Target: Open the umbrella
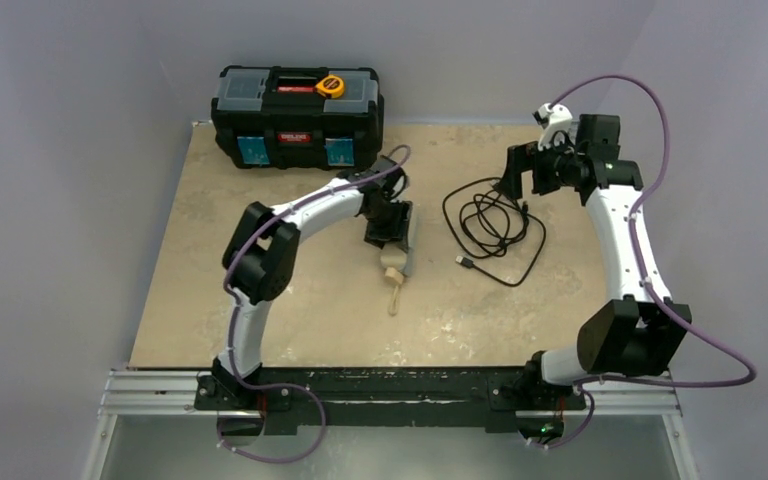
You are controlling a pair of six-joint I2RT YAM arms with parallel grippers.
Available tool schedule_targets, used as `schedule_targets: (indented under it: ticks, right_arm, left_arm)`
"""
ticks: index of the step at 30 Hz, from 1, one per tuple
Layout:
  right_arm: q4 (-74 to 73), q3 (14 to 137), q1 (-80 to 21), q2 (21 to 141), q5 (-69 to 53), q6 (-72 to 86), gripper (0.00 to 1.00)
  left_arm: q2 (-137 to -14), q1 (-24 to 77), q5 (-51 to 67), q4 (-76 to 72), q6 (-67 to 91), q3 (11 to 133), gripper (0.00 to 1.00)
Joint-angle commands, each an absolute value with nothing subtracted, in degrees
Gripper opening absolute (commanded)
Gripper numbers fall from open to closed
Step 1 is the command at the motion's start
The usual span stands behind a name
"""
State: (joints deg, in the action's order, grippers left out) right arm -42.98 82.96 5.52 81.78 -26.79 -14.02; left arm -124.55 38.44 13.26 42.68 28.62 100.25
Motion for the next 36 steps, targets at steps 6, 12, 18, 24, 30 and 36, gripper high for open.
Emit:
schedule_targets:
  ticks: [6,12,18,24,30,36]
  right_arm:
    - [-39.17,81.59,-4.61,86.17,-30.52,-12.66,0.98]
    - [-37.27,82.49,-7.78,89.72,-32.51,-10.28,0.96]
    - [-34.29,81.39,-12.09,91.80,-35.10,-5.68,0.92]
    - [-26.95,78.94,-19.09,94.35,-37.45,4.11,0.87]
    - [-24.40,80.59,-26.76,100.32,-38.45,10.48,0.80]
    - [-18.91,77.56,-30.59,104.82,-35.77,14.98,0.77]
  left_arm:
    - [-107.25,31.33,2.24,37.40,38.50,78.16,0.68]
    - [-98.50,28.93,11.39,23.50,37.69,69.95,1.00]
    - [-82.59,22.86,11.00,15.21,25.89,61.95,1.00]
    - [-63.46,19.68,16.84,8.39,7.14,43.07,0.97]
    - [-55.66,19.67,22.25,3.80,-14.14,33.06,0.86]
    - [-55.70,19.82,30.69,5.14,-25.57,27.35,0.79]
